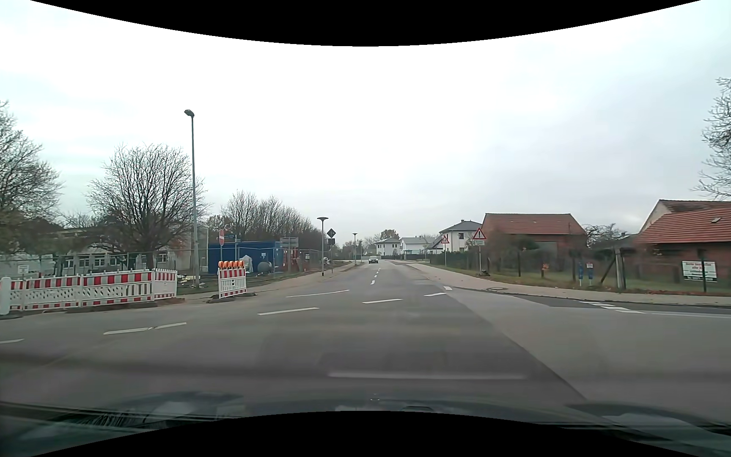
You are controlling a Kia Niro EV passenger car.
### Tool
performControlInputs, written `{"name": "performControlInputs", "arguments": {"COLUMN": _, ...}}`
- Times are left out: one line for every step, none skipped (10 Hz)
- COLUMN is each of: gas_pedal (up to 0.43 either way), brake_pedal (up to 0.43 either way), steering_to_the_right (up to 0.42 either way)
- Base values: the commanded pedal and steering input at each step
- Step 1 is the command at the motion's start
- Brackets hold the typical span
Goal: Follow the waypoints while adhering to traffic rules and regulations
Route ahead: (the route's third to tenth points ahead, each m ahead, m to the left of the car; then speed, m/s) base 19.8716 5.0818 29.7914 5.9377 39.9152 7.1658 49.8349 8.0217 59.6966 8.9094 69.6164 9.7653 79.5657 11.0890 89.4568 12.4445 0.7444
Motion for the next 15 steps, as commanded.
{"name": "performControlInputs", "arguments": {"gas_pedal": 0.28, "brake_pedal": 0.0, "steering_to_the_right": 0.028}}
{"name": "performControlInputs", "arguments": {"gas_pedal": 0.28, "brake_pedal": 0.0, "steering_to_the_right": 0.028}}
{"name": "performControlInputs", "arguments": {"gas_pedal": 0.287, "brake_pedal": 0.0, "steering_to_the_right": 0.029}}
{"name": "performControlInputs", "arguments": {"gas_pedal": 0.287, "brake_pedal": 0.0, "steering_to_the_right": 0.029}}
{"name": "performControlInputs", "arguments": {"gas_pedal": 0.299, "brake_pedal": 0.0, "steering_to_the_right": 0.032}}
{"name": "performControlInputs", "arguments": {"gas_pedal": 0.319, "brake_pedal": 0.0, "steering_to_the_right": 0.035}}
{"name": "performControlInputs", "arguments": {"gas_pedal": 0.339, "brake_pedal": 0.0, "steering_to_the_right": 0.036}}
{"name": "performControlInputs", "arguments": {"gas_pedal": 0.35, "brake_pedal": 0.0, "steering_to_the_right": 0.036}}
{"name": "performControlInputs", "arguments": {"gas_pedal": 0.35, "brake_pedal": 0.0, "steering_to_the_right": 0.037}}
{"name": "performControlInputs", "arguments": {"gas_pedal": 0.358, "brake_pedal": 0.0, "steering_to_the_right": 0.037}}
{"name": "performControlInputs", "arguments": {"gas_pedal": 0.358, "brake_pedal": 0.0, "steering_to_the_right": 0.037}}
{"name": "performControlInputs", "arguments": {"gas_pedal": 0.358, "brake_pedal": 0.0, "steering_to_the_right": 0.037}}
{"name": "performControlInputs", "arguments": {"gas_pedal": 0.358, "brake_pedal": 0.0, "steering_to_the_right": 0.037}}
{"name": "performControlInputs", "arguments": {"gas_pedal": 0.358, "brake_pedal": 0.0, "steering_to_the_right": 0.04}}
{"name": "performControlInputs", "arguments": {"gas_pedal": 0.358, "brake_pedal": 0.0, "steering_to_the_right": 0.043}}
